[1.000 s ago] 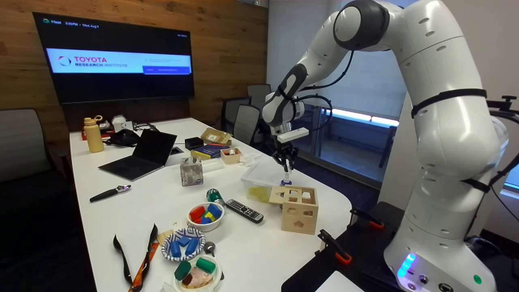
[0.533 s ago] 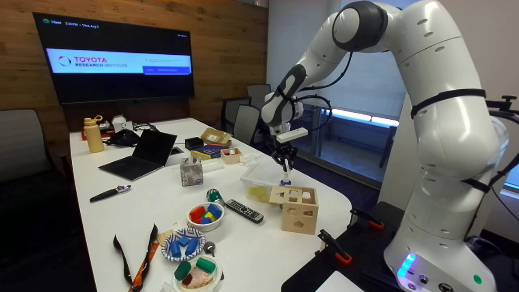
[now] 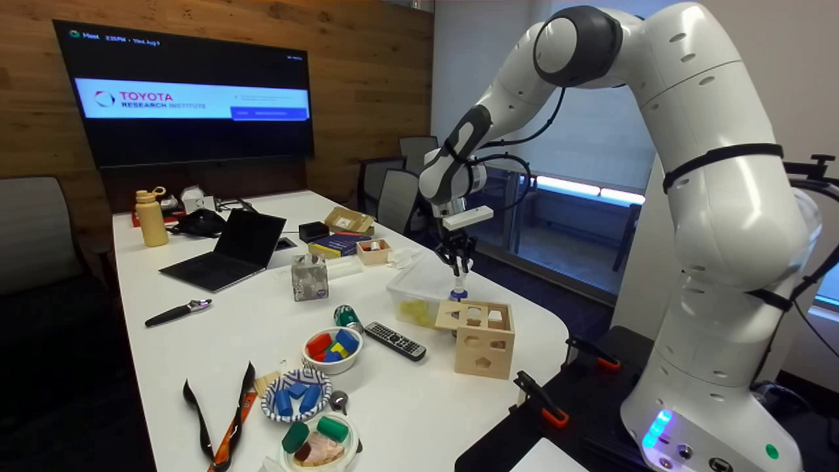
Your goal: Put the clear cap in the toy box
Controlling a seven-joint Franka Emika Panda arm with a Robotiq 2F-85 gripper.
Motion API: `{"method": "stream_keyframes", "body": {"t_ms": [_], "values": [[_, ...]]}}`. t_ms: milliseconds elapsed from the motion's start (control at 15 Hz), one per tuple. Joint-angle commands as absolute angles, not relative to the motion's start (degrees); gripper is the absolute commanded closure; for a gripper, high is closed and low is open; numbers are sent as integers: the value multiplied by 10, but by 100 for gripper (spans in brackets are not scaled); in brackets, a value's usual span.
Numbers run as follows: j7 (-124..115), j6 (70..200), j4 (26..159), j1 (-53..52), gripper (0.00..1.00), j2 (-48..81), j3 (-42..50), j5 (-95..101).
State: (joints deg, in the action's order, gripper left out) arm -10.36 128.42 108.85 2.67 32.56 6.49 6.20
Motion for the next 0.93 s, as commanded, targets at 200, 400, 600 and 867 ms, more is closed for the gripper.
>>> {"method": "stream_keyframes", "body": {"t_ms": [200,400,600,867], "values": [[-103,1288,1076,20,93,341,64,59],[-103,1289,1076,20,93,340,64,59],[-101,1289,1077,21,93,340,62,58],[-98,1294,1078,22,93,339,59,55]]}}
